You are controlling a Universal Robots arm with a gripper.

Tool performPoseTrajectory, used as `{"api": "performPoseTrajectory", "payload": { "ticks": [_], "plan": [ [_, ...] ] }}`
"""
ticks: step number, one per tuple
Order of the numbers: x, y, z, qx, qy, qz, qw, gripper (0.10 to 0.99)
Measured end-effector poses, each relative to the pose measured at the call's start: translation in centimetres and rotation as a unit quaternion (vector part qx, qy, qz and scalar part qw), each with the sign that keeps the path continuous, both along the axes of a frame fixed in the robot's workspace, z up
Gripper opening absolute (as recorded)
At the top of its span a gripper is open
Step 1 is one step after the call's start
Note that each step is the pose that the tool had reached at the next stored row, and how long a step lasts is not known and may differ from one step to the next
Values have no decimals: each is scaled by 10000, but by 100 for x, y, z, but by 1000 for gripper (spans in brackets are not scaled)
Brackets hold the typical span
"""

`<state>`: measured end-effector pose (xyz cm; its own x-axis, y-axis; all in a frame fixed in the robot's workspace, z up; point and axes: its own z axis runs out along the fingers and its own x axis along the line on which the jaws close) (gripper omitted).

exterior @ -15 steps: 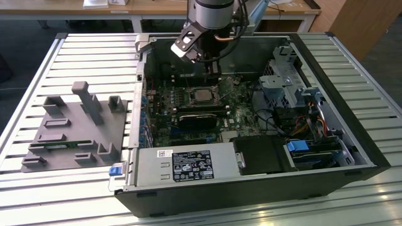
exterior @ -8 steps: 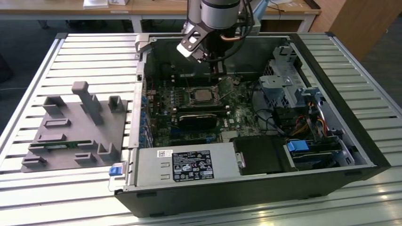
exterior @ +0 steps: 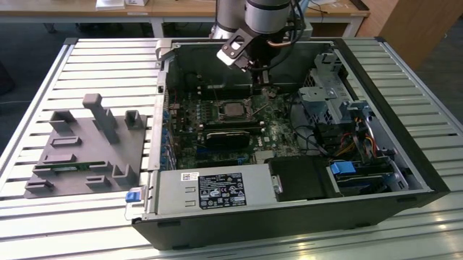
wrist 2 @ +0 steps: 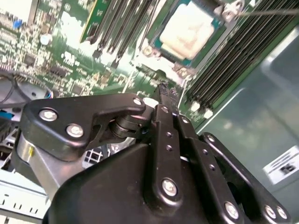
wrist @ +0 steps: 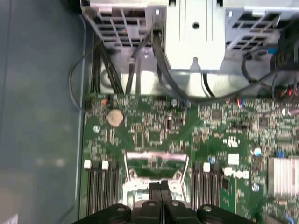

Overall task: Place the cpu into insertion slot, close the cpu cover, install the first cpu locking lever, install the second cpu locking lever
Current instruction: 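Close the cpu cover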

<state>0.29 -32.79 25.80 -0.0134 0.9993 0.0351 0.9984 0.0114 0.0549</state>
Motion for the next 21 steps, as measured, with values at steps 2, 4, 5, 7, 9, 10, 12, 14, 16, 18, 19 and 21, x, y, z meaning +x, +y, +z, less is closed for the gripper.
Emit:
{"api": "performPoseTrajectory", "payload": {
  "ticks": [2, 4, 5, 7, 9, 10, 12, 14, 16, 18, 19, 21],
  "plan": [
    [19, 0, 4, -1, 1, 0, 10000, 106],
    [22, 0, 18, 0, 0, -1, 10000, 106],
    [23, 0, 27, 0, 0, -1, 10000, 106],
    [29, 0, 35, 1, 0, 0, 10000, 106],
    [50, 1, 35, 1, 0, 0, 10000, 106],
    [67, 0, 36, 1, 0, 0, 10000, 106],
    [100, 0, 36, 0, 1, 0, 10000, 106],
    [134, 0, 35, 0, 1, -1, 10000, 106],
    [184, 0, 34, 1, 3, 0, 10000, 106],
    [209, 2, 33, 0, 4, 0, 10000, 106],
    [231, 5, 31, 0, 3, -1, 10000, 106],
    [289, 15, 26, 1, 6, 0, 10000, 106]
  ]
}}
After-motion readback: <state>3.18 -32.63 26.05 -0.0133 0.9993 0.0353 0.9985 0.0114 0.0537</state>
